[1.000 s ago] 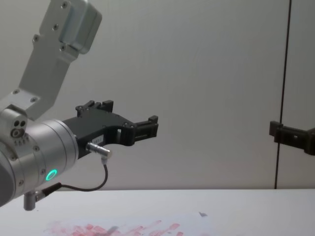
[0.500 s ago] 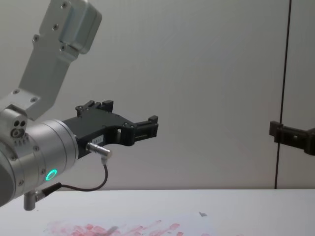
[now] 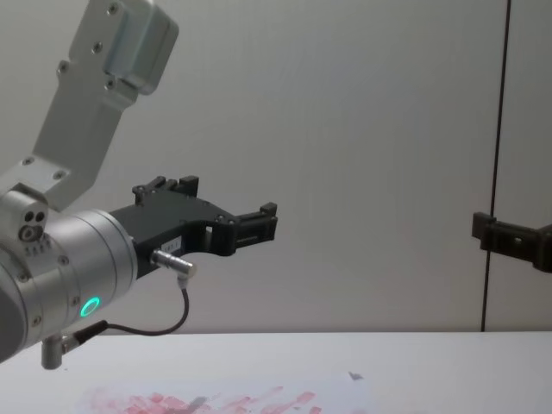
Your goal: Use the one hand to pick up the stamp and affix it onto the A4 paper.
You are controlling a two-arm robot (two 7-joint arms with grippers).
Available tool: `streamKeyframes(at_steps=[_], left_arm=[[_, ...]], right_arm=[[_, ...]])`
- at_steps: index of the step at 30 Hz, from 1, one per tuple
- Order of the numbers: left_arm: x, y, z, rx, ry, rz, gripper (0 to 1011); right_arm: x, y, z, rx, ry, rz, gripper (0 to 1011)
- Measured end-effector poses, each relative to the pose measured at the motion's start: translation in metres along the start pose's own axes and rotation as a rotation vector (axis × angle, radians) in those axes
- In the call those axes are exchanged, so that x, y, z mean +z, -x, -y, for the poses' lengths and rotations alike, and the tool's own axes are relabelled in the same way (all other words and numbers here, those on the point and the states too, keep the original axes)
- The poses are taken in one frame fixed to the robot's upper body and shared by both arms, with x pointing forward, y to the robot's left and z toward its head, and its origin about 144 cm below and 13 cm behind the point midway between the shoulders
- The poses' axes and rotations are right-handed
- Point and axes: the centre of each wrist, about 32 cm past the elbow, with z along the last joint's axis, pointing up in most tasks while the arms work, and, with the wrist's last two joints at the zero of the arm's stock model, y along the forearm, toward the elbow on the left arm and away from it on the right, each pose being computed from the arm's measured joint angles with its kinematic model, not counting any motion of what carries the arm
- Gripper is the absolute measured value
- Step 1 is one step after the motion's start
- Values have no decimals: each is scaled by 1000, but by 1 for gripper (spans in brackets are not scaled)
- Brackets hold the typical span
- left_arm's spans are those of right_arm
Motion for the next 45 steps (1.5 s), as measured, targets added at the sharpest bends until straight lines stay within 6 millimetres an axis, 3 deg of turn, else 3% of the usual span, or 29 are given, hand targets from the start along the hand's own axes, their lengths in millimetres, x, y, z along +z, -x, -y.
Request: streamKeyframes(at_steps=[14, 31, 45], left_arm=[[0, 0, 0, 0, 0, 0, 1001], [0, 0, 0, 0, 0, 0, 1001], [0, 0, 0, 0, 0, 0, 1002]], right_arm=[[0, -3, 5, -1, 20, -7, 1001], [-9, -19, 36, -74, 225, 1, 1001], [-18, -29, 35, -122, 363, 39, 1001]])
